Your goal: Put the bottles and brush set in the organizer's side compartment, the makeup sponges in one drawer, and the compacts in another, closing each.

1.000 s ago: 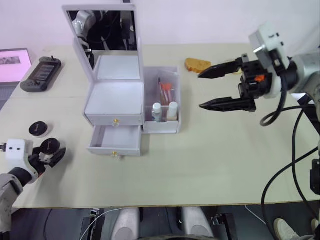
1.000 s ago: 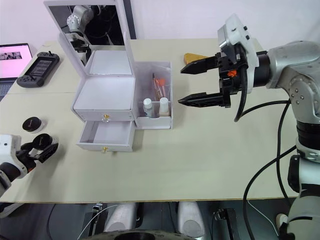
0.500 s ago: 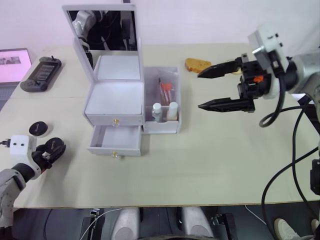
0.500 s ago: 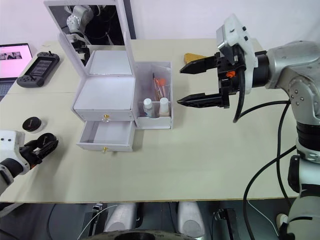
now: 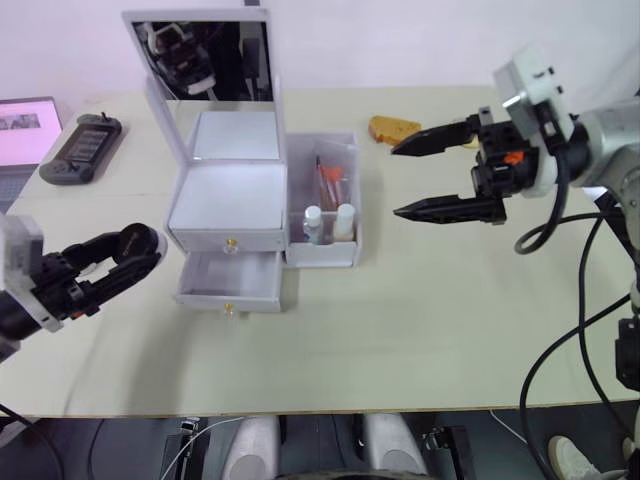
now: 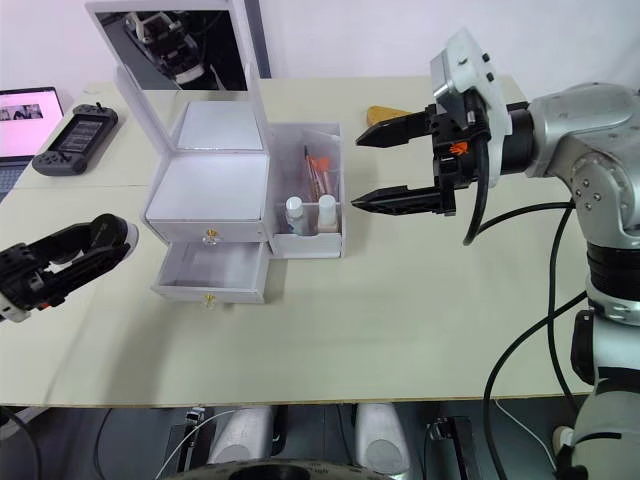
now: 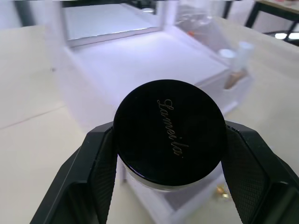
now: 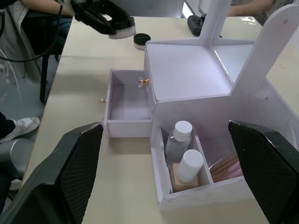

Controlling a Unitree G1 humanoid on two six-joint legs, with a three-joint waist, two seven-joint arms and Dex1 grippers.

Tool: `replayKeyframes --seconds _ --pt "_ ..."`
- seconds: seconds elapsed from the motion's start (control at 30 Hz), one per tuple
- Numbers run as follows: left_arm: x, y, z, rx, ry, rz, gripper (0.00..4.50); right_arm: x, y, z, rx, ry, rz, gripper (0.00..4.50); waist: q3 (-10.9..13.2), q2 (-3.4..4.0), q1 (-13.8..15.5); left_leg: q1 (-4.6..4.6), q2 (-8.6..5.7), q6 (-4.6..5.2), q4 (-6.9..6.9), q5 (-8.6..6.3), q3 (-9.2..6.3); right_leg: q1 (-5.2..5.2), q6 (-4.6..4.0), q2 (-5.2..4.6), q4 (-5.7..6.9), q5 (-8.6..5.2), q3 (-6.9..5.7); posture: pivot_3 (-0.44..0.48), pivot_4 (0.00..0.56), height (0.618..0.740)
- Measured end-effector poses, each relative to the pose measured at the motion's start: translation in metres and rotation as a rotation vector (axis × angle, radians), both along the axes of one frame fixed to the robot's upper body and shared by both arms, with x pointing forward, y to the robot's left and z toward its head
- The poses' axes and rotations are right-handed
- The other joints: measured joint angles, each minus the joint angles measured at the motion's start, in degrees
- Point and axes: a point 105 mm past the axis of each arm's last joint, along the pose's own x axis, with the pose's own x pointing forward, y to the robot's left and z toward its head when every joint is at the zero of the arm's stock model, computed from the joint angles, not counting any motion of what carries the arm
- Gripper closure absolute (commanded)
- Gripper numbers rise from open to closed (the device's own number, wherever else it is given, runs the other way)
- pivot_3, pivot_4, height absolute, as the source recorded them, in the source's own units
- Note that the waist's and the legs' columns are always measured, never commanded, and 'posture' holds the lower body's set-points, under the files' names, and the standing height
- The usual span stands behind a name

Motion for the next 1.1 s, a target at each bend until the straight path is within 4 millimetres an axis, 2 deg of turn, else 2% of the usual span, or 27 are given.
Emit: replayKeyframes --seconds 0.2,0.43,0.67,1.1 --pt "0.014 -0.011 -0.019 0.037 0.075 -0.013 1.85 0.0 0.001 0.001 0.004 -0.015 -0.011 0.0 0.0 0.0 0.2 -0.01 0.0 0.0 0.04 0.0 0.0 0.03 0.0 0.0 0.0 0.0 0.0 0.0 0.15 0.74" --pt "0.029 -0.035 -0.047 0.065 0.127 -0.015 1.85 0.001 -0.001 -0.002 0.012 -0.021 -0.045 0.0 0.0 0.0 0.1 -0.01 0.0 0.0 0.02 0.0 -0.02 -0.01 0.13 0.03 0.04 0.07 0.0 0.0 0.15 0.74" --pt "0.04 -0.032 -0.051 0.152 0.086 0.022 1.85 -0.003 0.0 0.003 0.025 -0.035 -0.041 0.0 0.0 0.0 0.2 -0.01 0.0 0.0 0.03 0.0 -0.02 0.0 0.07 0.03 0.04 0.04 0.0 0.0 0.15 0.74" --pt "0.041 -0.042 -0.059 0.144 0.092 -0.008 1.85 0.001 -0.004 0.004 0.026 -0.049 -0.064 0.0 0.0 0.0 0.2 -0.02 0.0 0.0 0.03 0.0 -0.02 0.0 0.11 0.03 0.03 0.06 0.0 0.0 0.15 0.74"
